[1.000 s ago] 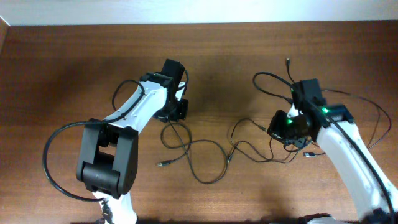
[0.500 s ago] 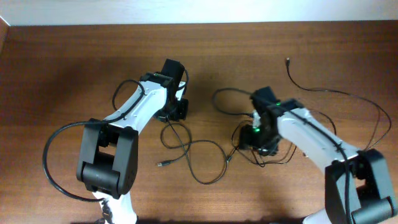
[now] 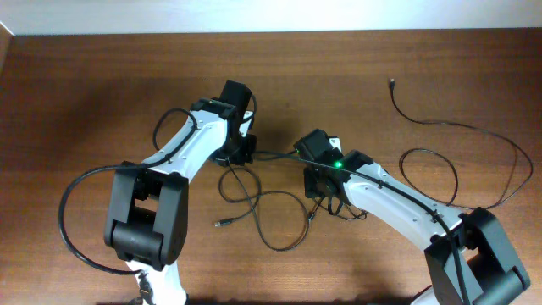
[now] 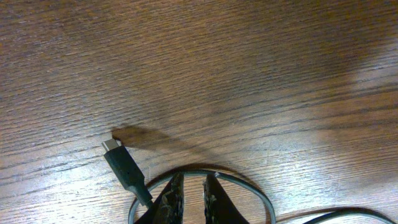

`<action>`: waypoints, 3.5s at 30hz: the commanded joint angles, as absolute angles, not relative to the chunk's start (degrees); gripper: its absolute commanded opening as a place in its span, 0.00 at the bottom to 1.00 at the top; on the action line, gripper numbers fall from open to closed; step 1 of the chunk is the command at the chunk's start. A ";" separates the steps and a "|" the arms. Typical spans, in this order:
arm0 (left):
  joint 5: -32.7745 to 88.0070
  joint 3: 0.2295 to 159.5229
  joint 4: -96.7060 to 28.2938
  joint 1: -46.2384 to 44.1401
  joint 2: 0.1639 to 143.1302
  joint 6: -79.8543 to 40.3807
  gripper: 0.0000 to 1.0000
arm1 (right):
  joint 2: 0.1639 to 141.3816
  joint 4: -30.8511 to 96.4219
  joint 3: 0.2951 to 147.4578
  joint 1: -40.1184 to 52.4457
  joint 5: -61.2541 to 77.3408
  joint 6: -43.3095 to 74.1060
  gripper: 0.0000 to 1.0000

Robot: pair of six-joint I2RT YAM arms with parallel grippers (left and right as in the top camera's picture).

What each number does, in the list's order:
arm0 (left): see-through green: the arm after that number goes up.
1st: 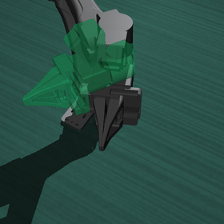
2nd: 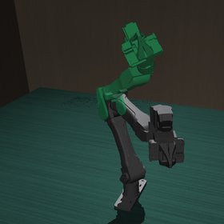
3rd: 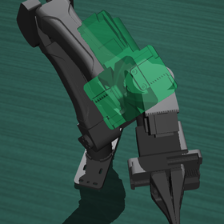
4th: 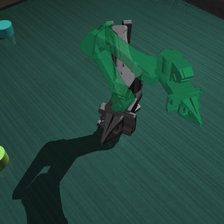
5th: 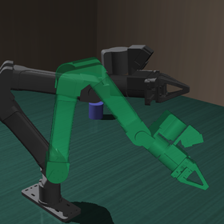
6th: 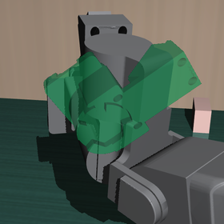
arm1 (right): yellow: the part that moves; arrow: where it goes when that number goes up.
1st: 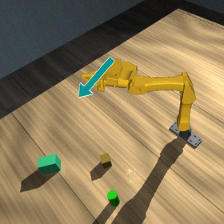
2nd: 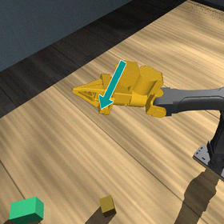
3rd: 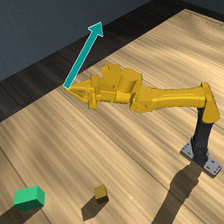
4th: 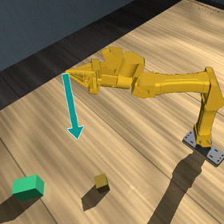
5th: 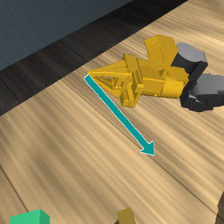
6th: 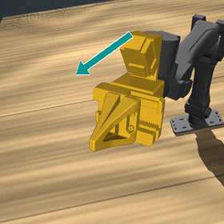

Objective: Untangle cables

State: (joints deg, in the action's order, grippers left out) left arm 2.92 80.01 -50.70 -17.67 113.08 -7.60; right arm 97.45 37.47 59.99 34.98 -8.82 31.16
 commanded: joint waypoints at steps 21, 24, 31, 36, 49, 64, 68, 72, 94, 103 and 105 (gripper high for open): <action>2.55 79.53 -50.39 -18.11 113.58 -8.34 0.13 | 105.49 31.05 59.46 38.39 -12.16 37.15 0.41; 2.55 79.53 -50.39 -18.11 113.58 -8.34 0.13 | 105.60 31.16 59.33 38.33 -14.24 37.15 0.22; 2.55 79.53 -50.35 -18.11 113.58 -8.34 0.13 | 96.99 45.95 73.28 38.17 -12.51 22.76 0.04; 2.57 79.53 -50.17 -18.11 113.58 -8.34 0.13 | 94.21 48.36 88.75 33.30 -13.08 2.76 0.04; 2.57 79.53 -49.93 -18.26 113.58 -8.34 0.13 | 104.79 45.76 88.92 8.54 -15.22 1.10 0.04; 2.55 79.53 -49.74 -18.74 113.58 -8.34 0.16 | 114.69 45.69 88.92 7.75 -8.16 3.86 0.85; 2.59 79.53 -49.74 -18.74 113.58 -8.34 0.24 | 114.61 46.72 88.99 7.77 -1.72 3.86 0.85; 2.72 79.53 -49.69 -18.74 113.58 -8.34 0.56 | 111.26 48.90 90.35 8.29 -0.14 3.84 0.86; 4.36 79.53 -48.66 -5.74 113.58 -22.59 0.99 | 110.02 50.02 80.12 29.45 22.31 3.46 0.93; 6.42 79.53 -50.22 -1.43 113.58 -22.70 0.99 | 110.04 24.25 67.92 47.55 6.20 3.46 0.93; 6.42 79.53 -50.26 -1.43 113.58 -22.70 0.99 | 110.10 19.53 65.19 50.59 -3.36 3.46 0.93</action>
